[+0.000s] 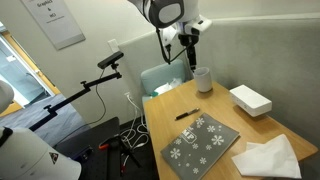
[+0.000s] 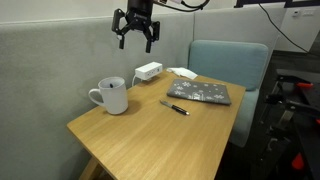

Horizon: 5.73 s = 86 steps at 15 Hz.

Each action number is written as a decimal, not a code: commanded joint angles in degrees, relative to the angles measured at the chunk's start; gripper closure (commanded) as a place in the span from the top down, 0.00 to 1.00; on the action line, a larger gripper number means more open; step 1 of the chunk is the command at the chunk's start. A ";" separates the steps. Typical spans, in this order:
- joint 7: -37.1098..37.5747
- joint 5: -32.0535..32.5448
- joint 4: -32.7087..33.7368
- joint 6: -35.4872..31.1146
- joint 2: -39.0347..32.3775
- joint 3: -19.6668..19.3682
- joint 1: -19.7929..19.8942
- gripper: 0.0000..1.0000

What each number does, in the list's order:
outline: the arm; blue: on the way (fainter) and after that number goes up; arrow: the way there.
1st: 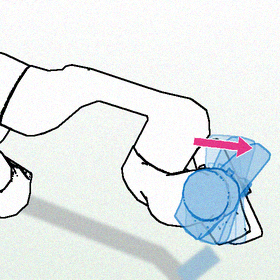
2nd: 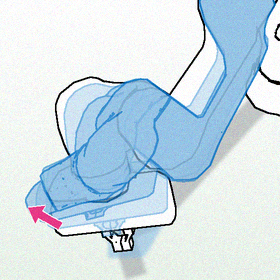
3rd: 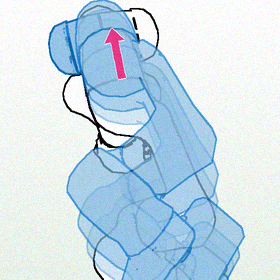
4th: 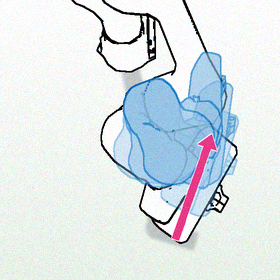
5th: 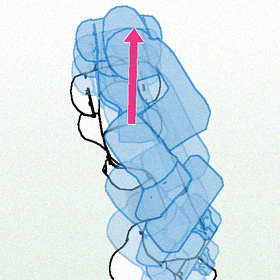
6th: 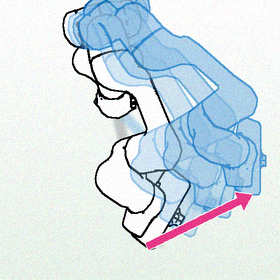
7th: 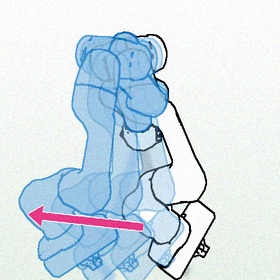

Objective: Fold the mat in half and then remove the pen from the mug and put them on the table

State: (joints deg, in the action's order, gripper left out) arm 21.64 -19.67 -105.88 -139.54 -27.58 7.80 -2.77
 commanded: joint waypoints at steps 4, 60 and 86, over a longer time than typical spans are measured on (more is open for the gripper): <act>13.54 -3.66 14.58 15.72 -8.58 -2.45 -2.51 1.00; 15.96 -2.49 40.12 19.23 -31.38 -2.72 -5.47 0.37; 19.96 -3.32 37.79 29.19 -21.52 -2.09 -4.71 0.03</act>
State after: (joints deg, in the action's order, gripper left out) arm 40.02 -22.54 -61.31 -111.22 -55.96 5.59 -7.55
